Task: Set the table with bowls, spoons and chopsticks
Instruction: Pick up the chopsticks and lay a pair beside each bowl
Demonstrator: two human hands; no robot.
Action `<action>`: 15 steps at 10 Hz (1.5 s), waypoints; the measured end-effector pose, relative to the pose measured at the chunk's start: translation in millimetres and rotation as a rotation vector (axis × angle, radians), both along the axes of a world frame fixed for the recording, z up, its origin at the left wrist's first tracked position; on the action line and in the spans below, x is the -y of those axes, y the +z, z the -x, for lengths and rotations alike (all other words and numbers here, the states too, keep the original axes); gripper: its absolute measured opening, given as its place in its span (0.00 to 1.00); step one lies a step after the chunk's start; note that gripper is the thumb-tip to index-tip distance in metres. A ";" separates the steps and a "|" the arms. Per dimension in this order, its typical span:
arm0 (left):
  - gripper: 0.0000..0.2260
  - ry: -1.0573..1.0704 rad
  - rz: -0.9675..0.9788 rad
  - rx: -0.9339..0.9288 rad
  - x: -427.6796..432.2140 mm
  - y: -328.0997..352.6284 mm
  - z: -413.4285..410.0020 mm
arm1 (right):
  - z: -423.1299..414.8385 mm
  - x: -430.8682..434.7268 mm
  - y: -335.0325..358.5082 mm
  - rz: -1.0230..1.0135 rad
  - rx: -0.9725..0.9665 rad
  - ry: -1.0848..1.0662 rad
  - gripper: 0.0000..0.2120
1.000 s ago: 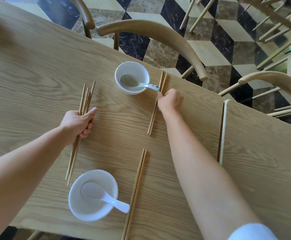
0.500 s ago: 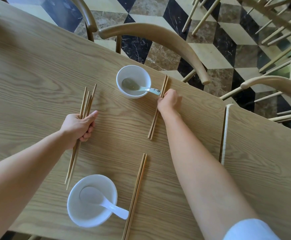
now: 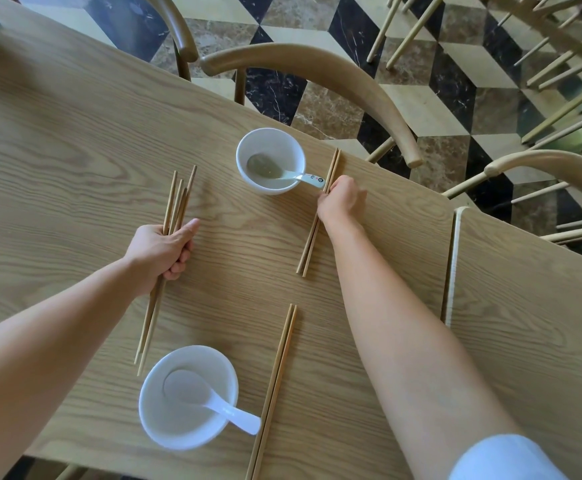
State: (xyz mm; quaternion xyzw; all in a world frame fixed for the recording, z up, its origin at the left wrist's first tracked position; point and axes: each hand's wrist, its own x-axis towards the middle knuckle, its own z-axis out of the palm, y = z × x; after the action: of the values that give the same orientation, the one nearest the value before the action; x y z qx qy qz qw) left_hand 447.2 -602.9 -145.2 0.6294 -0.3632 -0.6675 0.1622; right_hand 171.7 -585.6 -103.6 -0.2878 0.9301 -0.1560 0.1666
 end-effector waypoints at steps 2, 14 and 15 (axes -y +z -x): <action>0.19 -0.002 0.000 0.003 -0.2 1.5 0.3 | -3.5 -0.6 2.1 0.018 0.007 -0.004 0.11; 0.19 -0.010 -0.009 -0.009 2.6 -0.7 -0.8 | -36.5 -59.0 -7.2 0.005 0.072 -0.014 0.10; 0.18 -0.004 -0.005 -0.010 3.0 -3.1 -1.6 | -37.2 -62.7 -5.0 0.005 0.071 -0.027 0.13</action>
State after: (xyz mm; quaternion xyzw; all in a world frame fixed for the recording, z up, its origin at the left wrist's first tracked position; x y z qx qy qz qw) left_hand 448.8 -605.9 -148.3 0.6255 -0.3619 -0.6721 0.1610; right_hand 208.9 -523.0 -108.5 -0.2700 0.9270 -0.1708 0.1965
